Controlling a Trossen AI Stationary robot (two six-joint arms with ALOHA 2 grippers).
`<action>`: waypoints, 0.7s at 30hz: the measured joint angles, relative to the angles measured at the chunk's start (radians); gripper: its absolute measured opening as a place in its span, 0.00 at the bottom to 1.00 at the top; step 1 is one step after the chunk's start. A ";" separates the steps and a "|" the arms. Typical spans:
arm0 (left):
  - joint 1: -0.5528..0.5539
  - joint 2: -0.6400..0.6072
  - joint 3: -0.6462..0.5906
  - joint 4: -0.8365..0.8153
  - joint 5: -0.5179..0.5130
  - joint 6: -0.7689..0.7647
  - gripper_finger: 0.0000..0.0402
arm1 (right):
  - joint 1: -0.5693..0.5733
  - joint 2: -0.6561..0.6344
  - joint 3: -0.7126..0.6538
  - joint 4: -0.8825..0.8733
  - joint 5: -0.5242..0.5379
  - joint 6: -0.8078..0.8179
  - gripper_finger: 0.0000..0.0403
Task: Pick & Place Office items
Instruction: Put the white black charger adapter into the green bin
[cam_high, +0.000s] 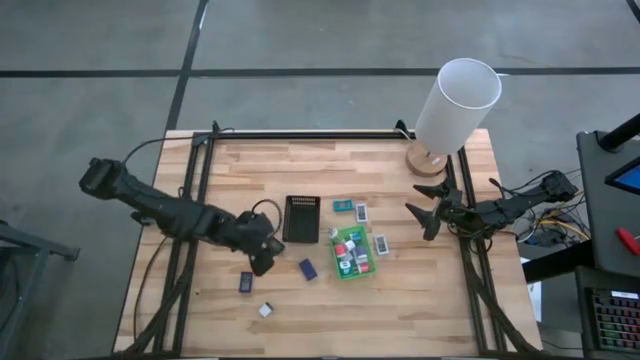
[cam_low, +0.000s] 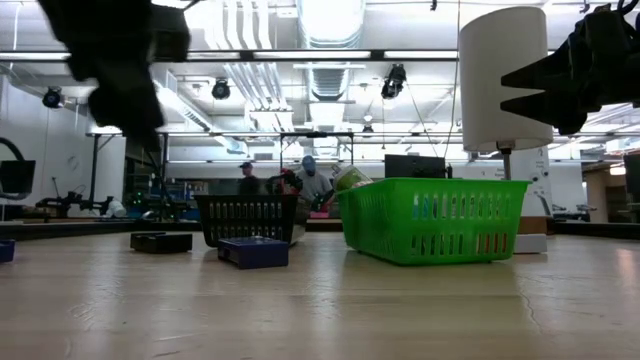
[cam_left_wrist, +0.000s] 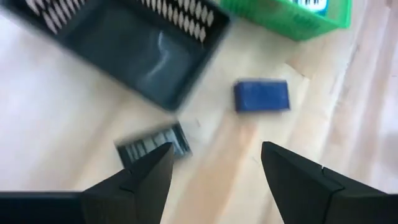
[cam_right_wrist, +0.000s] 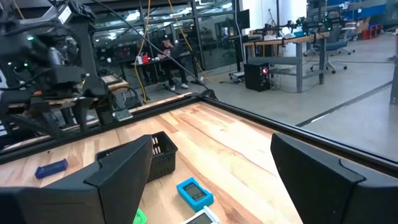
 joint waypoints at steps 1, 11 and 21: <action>-0.023 0.000 0.000 -0.010 0.000 -0.052 0.62 | 0.000 0.000 0.000 0.000 0.000 0.000 0.80; -0.241 0.056 0.005 -0.057 -0.021 -0.463 0.62 | 0.000 0.000 0.000 0.000 0.000 0.000 0.80; -0.424 0.265 0.127 -0.044 -0.021 -0.551 0.62 | 0.000 0.000 0.000 0.000 0.000 0.000 0.80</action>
